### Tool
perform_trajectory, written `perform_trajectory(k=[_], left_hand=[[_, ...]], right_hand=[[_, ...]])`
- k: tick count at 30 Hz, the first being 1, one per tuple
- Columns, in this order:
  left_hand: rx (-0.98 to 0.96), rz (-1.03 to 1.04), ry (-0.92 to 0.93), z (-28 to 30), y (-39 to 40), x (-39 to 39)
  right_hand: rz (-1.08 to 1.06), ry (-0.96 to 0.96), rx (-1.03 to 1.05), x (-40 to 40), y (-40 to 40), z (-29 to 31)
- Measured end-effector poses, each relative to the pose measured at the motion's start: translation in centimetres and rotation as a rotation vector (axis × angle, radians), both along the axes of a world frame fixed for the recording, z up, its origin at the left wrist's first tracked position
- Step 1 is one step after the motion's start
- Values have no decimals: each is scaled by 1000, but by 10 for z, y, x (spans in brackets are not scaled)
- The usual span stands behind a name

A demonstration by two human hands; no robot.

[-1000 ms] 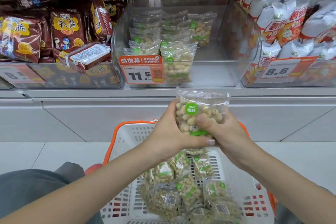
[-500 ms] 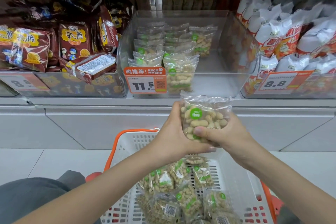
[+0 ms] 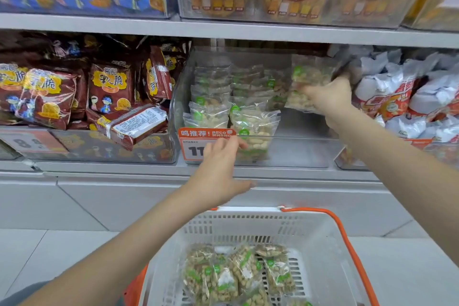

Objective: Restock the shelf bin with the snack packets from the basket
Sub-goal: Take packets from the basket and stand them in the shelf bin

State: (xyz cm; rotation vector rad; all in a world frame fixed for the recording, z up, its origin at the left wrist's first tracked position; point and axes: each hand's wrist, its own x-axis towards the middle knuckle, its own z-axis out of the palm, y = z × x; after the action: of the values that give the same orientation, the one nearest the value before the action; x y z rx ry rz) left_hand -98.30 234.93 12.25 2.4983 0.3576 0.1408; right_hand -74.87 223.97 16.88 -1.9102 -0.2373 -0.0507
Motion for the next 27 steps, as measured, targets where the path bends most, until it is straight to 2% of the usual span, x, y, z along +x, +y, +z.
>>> perform_trajectory(k=[3, 6, 8, 14, 20, 23, 25, 27], left_hand=[[3, 14, -41, -1, 4, 1], [68, -1, -70, -8, 1, 4], [106, -17, -82, -14, -1, 7], [183, 10, -109, -22, -8, 13], [213, 27, -114, -22, -9, 14], [221, 27, -121, -23, -9, 14], [223, 27, -133, -24, -9, 14], [223, 31, -132, -24, -9, 14]], right_hand=[[88, 147, -111, 19, 10, -16], [250, 354, -111, 29, 18, -31], [330, 414, -173, 34, 22, -36], [300, 282, -399, 37, 26, -46], [287, 313, -317, 31, 14, -40], [218, 225, -212, 32, 10, -39], [209, 183, -236, 33, 10, -42], [225, 227, -256, 32, 12, -42]])
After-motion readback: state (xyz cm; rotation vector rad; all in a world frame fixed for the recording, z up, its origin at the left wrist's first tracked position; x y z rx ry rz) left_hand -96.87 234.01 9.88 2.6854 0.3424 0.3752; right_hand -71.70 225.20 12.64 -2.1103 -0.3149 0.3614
